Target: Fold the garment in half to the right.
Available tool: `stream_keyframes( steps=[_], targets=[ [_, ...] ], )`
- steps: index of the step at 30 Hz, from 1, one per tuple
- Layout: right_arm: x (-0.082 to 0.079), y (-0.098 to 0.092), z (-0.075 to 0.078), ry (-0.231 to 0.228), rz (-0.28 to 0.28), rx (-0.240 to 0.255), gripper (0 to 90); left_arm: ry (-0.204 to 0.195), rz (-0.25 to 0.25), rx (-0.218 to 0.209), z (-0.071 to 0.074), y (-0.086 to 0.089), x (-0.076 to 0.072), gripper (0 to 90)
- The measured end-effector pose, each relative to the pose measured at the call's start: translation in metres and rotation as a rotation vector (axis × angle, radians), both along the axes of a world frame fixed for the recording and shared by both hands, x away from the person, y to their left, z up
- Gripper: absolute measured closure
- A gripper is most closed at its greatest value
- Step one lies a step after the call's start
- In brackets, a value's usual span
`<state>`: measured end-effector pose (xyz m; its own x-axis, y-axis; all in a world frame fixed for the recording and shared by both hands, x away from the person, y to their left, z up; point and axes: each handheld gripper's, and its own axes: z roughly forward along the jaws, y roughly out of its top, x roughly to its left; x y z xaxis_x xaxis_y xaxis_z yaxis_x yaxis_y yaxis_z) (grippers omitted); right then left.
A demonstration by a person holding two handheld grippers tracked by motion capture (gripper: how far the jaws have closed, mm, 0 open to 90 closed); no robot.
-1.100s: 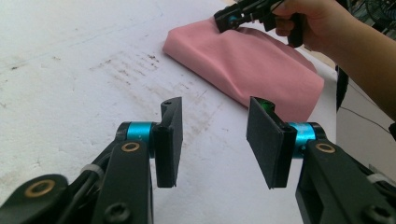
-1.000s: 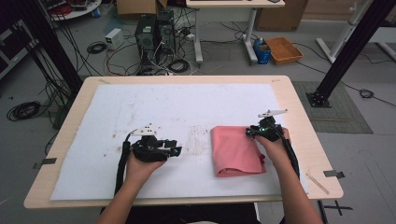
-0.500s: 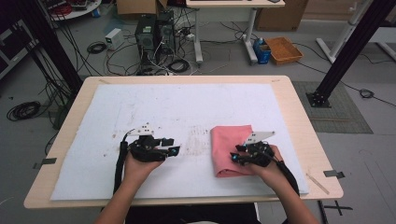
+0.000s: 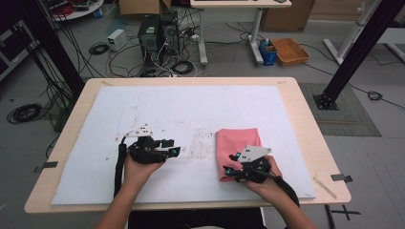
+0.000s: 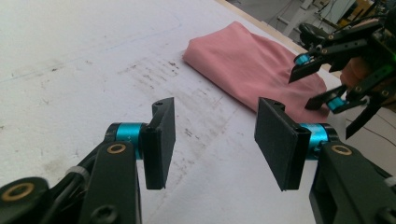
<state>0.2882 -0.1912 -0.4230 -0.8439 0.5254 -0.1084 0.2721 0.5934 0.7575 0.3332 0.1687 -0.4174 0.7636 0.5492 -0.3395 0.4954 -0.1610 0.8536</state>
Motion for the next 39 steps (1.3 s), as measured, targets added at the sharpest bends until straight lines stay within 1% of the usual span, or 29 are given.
stream_keyframes(
  steps=[2, 3, 4, 5, 7, 8, 9, 11, 12, 13, 14, 15, 16, 17, 18, 19, 20, 21, 22, 24, 25, 27, 30, 32, 35, 38, 39],
  targets=[
    [-0.002, 0.005, -0.007, 0.010, 0.001, -0.029, 56.7, 0.001, -0.002, 0.003, 0.000, 0.000, 0.000, 48.2],
    [-0.004, 0.006, -0.010, 0.007, 0.004, -0.039, 56.9, 0.000, -0.002, 0.005, 0.000, 0.001, 0.000, 48.2],
    [-0.005, 0.009, -0.013, 0.002, 0.003, -0.047, 57.1, -0.001, -0.002, 0.004, 0.000, 0.001, 0.000, 48.2],
    [-0.008, 0.011, -0.015, -0.012, 0.007, -0.063, 57.4, -0.002, -0.005, 0.008, 0.000, 0.001, 0.001, 48.2],
    [-0.010, 0.013, -0.014, -0.035, 0.011, -0.085, 56.9, -0.001, -0.006, 0.011, -0.001, 0.001, 0.001, 48.2],
    [-0.010, 0.013, -0.013, -0.037, 0.013, -0.084, 54.4, -0.001, -0.006, 0.012, 0.000, 0.001, 0.001, 48.2],
    [-0.010, 0.010, -0.010, -0.034, 0.013, -0.074, 51.3, 0.002, -0.002, 0.007, 0.000, 0.001, 0.000, 48.2],
    [-0.009, -0.002, -0.002, -0.027, -0.005, -0.035, 50.5, -0.001, -0.003, 0.004, 0.000, 0.002, 0.000, 48.2],
    [-0.009, -0.008, 0.001, -0.029, -0.023, -0.017, 50.7, -0.001, 0.000, 0.001, 0.001, 0.003, 0.000, 48.2],
    [-0.007, -0.021, 0.005, -0.037, -0.065, 0.005, 52.2, 0.000, 0.002, -0.002, 0.001, 0.003, 0.000, 48.2],
    [-0.006, -0.030, 0.007, -0.040, -0.094, 0.015, 54.4, 0.000, 0.006, -0.004, 0.001, 0.004, 0.000, 48.2],
    [-0.005, -0.045, 0.008, -0.033, -0.148, 0.036, 55.1, 0.002, 0.008, -0.005, 0.001, 0.004, 0.001, 48.2],
    [-0.004, -0.057, 0.007, -0.028, -0.183, 0.052, 56.0, 0.002, 0.010, -0.007, 0.001, 0.005, 0.001, 48.2],
    [-0.004, -0.068, 0.004, -0.008, -0.215, 0.066, 57.9, 0.000, 0.010, -0.004, 0.001, 0.005, 0.001, 48.2],
    [-0.004, -0.077, 0.000, 0.008, -0.236, 0.073, 58.6, 0.000, 0.010, -0.003, 0.000, 0.005, 0.002, 48.2],
    [-0.005, -0.084, -0.005, 0.024, -0.257, 0.073, 62.4, 0.001, 0.008, -0.002, 0.000, 0.004, 0.002, 48.2],
    [-0.005, -0.090, -0.011, 0.050, -0.273, 0.072, 63.8, 0.003, 0.009, -0.004, 0.000, 0.004, 0.002, 48.2],
    [-0.004, -0.095, -0.016, 0.069, -0.280, 0.071, 66.4, 0.001, 0.006, 0.000, 0.000, 0.004, 0.002, 48.2],
    [-0.004, -0.098, -0.021, 0.088, -0.282, 0.082, 70.3, 0.001, 0.006, 0.000, 0.000, 0.003, 0.002, 48.2],
    [-0.003, -0.102, -0.023, 0.112, -0.275, 0.121, 78.3, 0.001, 0.007, -0.003, 0.000, 0.003, 0.002, 48.2],
    [-0.003, -0.102, -0.022, 0.105, -0.272, 0.112, 80.8, 0.000, 0.007, -0.003, 0.001, 0.002, 0.002, 48.2],
    [-0.003, -0.102, -0.019, 0.094, -0.277, 0.101, 81.7, 0.000, 0.007, -0.002, 0.001, 0.003, 0.002, 48.2],
    [-0.003, -0.104, -0.016, 0.086, -0.283, 0.103, 81.7, 0.000, 0.009, 0.001, 0.000, 0.004, 0.002, 48.2],
    [-0.004, -0.111, -0.014, 0.091, -0.295, 0.137, 81.1, 0.003, 0.008, 0.001, 0.000, 0.004, 0.002, 48.2],
    [-0.005, -0.114, -0.012, 0.094, -0.302, 0.159, 81.2, 0.000, 0.007, 0.001, 0.000, 0.004, 0.002, 48.2],
    [-0.005, -0.116, -0.011, 0.095, -0.307, 0.171, 81.2, 0.001, 0.004, 0.002, 0.000, 0.003, 0.002, 48.2],
    [-0.004, -0.115, -0.011, 0.094, -0.310, 0.166, 80.7, 0.002, 0.005, 0.002, 0.000, 0.003, 0.002, 48.2]
  ],
)
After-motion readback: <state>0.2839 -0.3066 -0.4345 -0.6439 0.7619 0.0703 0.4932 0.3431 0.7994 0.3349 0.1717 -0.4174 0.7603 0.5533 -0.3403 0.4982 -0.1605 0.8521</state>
